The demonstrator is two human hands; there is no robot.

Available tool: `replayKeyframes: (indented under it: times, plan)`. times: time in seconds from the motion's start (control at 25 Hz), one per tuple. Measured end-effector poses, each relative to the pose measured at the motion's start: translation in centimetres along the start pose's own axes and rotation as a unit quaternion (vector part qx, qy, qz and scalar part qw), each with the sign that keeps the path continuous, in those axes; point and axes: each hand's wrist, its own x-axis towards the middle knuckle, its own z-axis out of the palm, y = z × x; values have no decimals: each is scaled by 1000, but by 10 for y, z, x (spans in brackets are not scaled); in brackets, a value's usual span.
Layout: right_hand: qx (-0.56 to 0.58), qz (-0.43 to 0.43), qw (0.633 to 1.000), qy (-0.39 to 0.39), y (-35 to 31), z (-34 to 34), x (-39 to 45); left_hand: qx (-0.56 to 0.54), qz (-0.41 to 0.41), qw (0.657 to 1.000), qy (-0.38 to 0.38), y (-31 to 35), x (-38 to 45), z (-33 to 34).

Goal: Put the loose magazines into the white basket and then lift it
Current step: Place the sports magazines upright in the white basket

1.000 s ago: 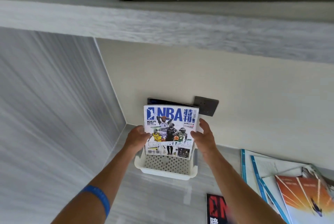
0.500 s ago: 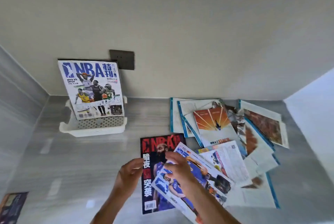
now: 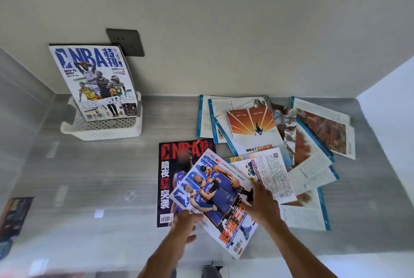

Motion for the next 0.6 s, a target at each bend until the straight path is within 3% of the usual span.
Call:
replayKeyframes:
  times: [0.08, 0.16, 0.32, 0.4, 0.52, 0.56, 0.6]
  plan:
    - [-25, 5, 1000, 4, 9, 5, 4, -166, -44, 985, -10, -8, 3, -1]
    - [70, 14, 996, -44, 19, 8, 5, -221, -31, 975, -5, -11, 5, -3]
    - [253, 23, 952, -168, 21, 16, -7, -65, 46, 995, 65, -2, 4, 7]
    - [351, 5, 928, -121, 4, 13, -18, -12, 88, 990, 111, 3, 2, 12]
    - [422, -73, 904, -12, -38, -7, -28, 59, 257, 942, 209, 12, -4, 7]
    - [415, -119, 902, 31, -57, -16, -34, 26, 309, 935, 175, 23, -12, 4]
    - [393, -169, 901, 75, -76, -23, -41, -37, 329, 940, 85, 39, -20, 1]
